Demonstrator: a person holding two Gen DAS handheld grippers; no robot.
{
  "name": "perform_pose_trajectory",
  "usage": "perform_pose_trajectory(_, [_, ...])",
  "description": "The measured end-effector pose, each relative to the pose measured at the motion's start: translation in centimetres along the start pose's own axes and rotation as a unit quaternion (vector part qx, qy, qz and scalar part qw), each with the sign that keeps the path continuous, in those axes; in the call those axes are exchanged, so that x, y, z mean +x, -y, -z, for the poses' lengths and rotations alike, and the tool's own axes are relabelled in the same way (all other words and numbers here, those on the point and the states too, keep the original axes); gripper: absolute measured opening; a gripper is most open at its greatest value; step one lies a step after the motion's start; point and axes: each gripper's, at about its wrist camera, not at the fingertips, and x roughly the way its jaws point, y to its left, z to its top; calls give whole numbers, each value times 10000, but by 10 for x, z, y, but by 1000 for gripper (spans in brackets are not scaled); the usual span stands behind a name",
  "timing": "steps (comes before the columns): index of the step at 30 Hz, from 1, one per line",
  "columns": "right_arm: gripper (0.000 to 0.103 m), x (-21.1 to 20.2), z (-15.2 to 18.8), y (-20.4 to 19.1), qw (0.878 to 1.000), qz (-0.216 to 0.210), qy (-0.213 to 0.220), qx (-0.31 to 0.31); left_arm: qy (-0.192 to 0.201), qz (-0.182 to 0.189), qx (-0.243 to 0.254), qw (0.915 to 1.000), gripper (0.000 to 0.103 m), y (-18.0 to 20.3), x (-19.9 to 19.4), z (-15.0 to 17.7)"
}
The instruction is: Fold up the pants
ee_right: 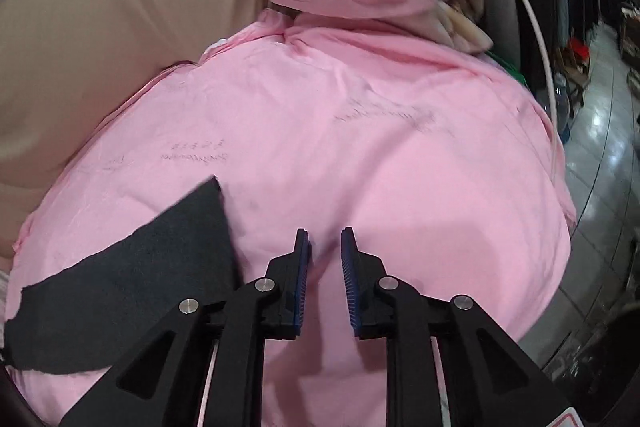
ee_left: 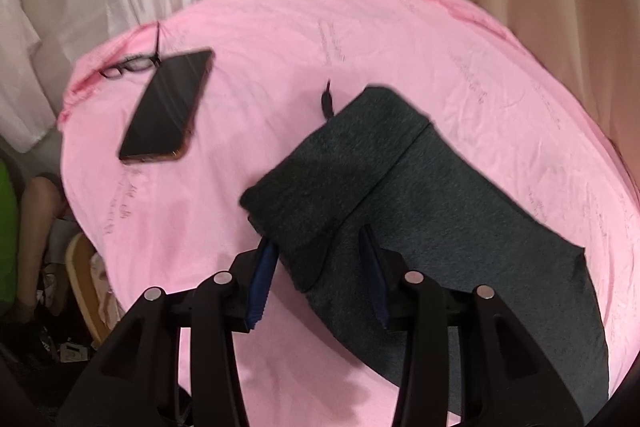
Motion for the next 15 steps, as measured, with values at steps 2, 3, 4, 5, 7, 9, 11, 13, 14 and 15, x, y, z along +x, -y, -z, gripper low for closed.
perform_pose_trajectory(2, [39, -15, -5, -3, 9995, -252, 182, 45, 246, -45, 12, 9997, 40, 8, -16, -2])
perform_pose_trajectory(3, [45, -18, -10, -11, 9990, -413, 189, -42, 415, -42, 34, 9991, 40, 16, -27, -3])
perform_pose_trajectory(4, [60, -16, -15, -21, 9983, -543, 136, -176, 519, -15, 70, 9986, 40, 22, -33, -3])
perform_pose_trajectory(5, [68, -11, -19, -32, 9977, -594, 45, -318, 651, 69, 176, 9977, 40, 35, -42, -3])
perform_pose_trajectory(7, [68, 5, -19, -43, 9975, -389, -276, -521, 731, 291, 422, 9960, 45, 58, -51, 1])
perform_pose_trajectory(9, [67, 5, -7, -40, 9978, -472, -376, -262, 713, 568, 737, 9931, 58, 83, -59, 10])
perform_pose_trajectory(11, [57, -13, 11, -29, 9955, -925, -191, -3, 702, 705, 1039, 9896, 58, 102, -63, 21])
perform_pose_trajectory(13, [55, -28, 27, -24, 9946, -1030, -130, -64, 620, 833, 1396, 9848, 58, 121, -63, 33])
perform_pose_trajectory(14, [54, -32, 34, -23, 9934, -1125, -213, -98, 582, 874, 1498, 9831, 58, 128, -63, 37])
perform_pose_trajectory(15, [53, -32, 38, -20, 9910, -1300, -322, 5, 540, 925, 1627, 9808, 58, 138, -62, 41])
